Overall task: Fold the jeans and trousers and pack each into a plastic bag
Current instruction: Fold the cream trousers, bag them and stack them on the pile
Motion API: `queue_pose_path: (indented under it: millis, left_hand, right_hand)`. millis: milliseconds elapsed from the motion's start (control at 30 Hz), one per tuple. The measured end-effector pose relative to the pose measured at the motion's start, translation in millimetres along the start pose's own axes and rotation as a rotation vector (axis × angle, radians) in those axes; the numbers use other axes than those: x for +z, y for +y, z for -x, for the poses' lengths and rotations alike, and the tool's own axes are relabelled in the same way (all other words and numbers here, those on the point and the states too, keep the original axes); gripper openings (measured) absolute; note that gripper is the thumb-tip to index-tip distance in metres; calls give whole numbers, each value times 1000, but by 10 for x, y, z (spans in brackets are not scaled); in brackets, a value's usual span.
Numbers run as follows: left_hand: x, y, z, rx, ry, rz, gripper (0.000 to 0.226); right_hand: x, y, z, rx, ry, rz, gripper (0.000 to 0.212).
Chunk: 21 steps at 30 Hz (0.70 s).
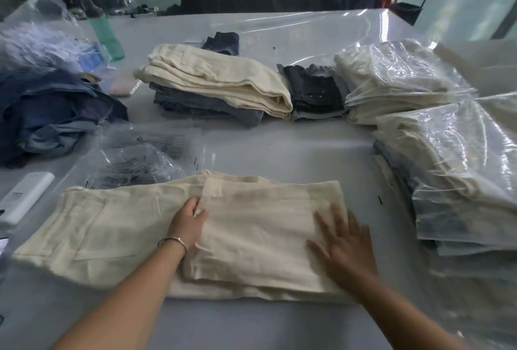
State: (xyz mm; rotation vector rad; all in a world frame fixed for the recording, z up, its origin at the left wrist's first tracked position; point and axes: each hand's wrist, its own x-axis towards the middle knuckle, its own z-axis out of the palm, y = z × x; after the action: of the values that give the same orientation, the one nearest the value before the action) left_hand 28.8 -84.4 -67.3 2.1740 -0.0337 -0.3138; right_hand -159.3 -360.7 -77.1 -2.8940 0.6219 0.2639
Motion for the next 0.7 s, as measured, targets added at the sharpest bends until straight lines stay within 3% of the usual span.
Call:
queue_pose_path:
  millis: [167, 233, 300, 400, 467, 600, 700]
  left_hand:
    - [62, -6, 181, 191, 190, -591, 56]
    - [-3, -138, 226, 357, 294, -766, 50]
    - [-149, -302, 261, 357, 250, -858, 45]
    - [-361, -429, 194, 325, 142, -919, 48]
    - [-475, -415, 145, 393, 154, -845, 46]
    - [-813, -472, 185, 455, 401, -725, 38]
    - [-1224, -677, 216, 208, 555, -760, 33]
  right_hand:
    - [-35, -65, 9, 46, 49, 94, 69]
    - [-14, -178, 58, -6, 132, 99, 73]
    - [43, -383, 138, -113, 127, 70, 76]
    - [155, -724, 139, -177, 20, 49, 75]
    - [85, -959, 9, -181, 60, 26, 73]
    - [-5, -1591, -160, -502, 83, -27, 70]
    - [160, -2007, -110, -683, -50, 49, 71]
